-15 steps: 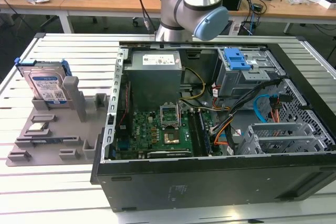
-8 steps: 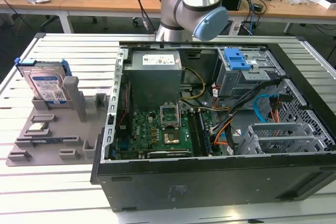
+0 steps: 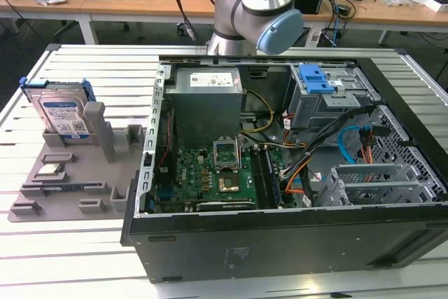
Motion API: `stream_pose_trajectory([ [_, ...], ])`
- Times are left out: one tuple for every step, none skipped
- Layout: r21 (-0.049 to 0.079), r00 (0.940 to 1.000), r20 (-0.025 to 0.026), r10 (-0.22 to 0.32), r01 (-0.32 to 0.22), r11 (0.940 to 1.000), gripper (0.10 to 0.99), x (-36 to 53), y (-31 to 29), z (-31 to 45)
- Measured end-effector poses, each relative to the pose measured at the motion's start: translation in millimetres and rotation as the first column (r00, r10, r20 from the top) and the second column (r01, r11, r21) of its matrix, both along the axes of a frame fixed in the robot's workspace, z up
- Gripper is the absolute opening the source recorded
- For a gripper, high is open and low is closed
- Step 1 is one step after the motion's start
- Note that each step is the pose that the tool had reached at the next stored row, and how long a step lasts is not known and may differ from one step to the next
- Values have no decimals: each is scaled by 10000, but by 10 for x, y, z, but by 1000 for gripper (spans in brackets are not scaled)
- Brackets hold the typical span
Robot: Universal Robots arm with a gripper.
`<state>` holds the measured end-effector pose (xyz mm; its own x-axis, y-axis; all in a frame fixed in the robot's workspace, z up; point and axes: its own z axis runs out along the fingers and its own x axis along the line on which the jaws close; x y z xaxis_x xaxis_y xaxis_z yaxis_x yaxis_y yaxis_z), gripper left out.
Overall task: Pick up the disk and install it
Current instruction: 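Reach for the disk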
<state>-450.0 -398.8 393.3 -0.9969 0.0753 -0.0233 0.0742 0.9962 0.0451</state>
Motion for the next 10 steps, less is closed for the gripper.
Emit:
stream_pose_trajectory([
  [0,10000,0,0,0,10000,106,-20,0,0],
  [-1,10000,0,0,0,10000,106,-48,0,0],
  [0,10000,0,1,-1,10000,106,-56,-1,0],
  [0,10000,1,1,-1,10000,106,-48,0,-1],
  [-9,10000,-1,0,0,10000,106,-14,1,0],
  [-19,10000,-1,-1,1,10000,106,31,1,-1],
  [-30,10000,-2,0,0,10000,106,69,2,-2],
  [-41,10000,-4,0,0,10000,106,109,2,-4],
  [-65,10000,-21,1,-1,10000,106,209,2,-7],
  [-80,10000,-38,0,0,10000,106,284,2,-9],
])
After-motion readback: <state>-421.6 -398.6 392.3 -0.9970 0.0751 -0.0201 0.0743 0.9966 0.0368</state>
